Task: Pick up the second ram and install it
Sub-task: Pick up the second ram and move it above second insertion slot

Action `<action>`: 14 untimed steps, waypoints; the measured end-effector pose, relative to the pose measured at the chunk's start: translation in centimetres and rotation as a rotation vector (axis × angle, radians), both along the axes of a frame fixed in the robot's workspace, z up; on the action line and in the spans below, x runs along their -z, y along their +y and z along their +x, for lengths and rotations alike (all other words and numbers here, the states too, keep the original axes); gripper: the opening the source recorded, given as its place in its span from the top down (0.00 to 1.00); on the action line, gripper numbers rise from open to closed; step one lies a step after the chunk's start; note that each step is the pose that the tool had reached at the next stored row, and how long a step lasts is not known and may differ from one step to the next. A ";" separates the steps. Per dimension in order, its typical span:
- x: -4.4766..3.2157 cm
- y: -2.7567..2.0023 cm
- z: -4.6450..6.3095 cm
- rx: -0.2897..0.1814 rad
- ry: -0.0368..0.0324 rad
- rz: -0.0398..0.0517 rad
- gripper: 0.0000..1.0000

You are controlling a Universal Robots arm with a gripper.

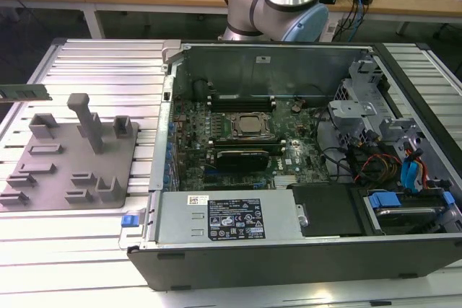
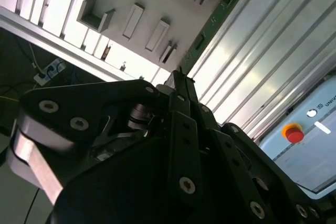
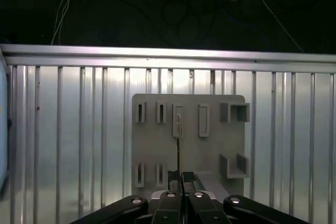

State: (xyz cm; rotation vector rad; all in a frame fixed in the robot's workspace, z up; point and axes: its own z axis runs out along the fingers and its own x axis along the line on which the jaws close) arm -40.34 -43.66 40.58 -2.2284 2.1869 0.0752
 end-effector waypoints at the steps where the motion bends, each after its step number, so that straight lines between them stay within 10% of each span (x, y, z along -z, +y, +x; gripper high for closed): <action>1: -0.45 0.00 0.0 0.000 0.0000 0.0000 0.91; 14: -1.19 0.01 0.5 0.000 0.0000 0.0000 0.91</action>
